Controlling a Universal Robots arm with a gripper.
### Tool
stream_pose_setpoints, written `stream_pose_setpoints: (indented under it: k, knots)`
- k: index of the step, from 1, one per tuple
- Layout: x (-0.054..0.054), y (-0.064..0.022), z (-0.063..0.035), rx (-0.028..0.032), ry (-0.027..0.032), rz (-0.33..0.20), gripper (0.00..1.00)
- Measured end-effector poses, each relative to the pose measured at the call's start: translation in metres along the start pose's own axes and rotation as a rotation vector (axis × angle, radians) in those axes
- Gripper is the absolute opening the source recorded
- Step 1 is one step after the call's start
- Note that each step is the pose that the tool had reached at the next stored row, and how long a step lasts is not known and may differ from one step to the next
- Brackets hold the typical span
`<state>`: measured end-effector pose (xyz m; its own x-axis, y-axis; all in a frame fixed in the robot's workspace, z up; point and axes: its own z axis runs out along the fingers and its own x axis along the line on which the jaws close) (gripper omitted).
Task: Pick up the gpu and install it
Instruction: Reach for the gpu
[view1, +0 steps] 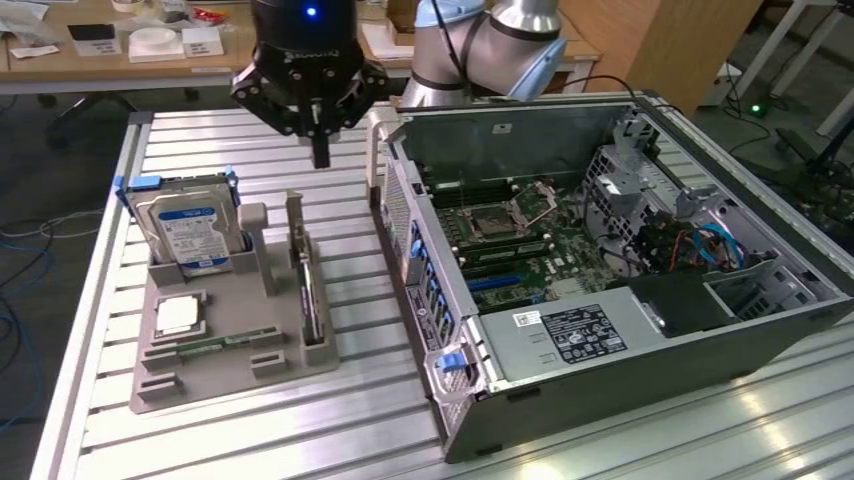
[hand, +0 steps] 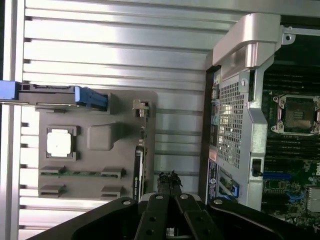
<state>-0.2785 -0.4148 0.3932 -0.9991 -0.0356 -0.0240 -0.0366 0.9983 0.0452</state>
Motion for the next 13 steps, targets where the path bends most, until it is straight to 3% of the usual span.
stream_pose_setpoints:
  k: [13]
  knots:
    - [0.031,-0.0013,-0.0008,-0.0004,0.0008,-0.018,0.11]
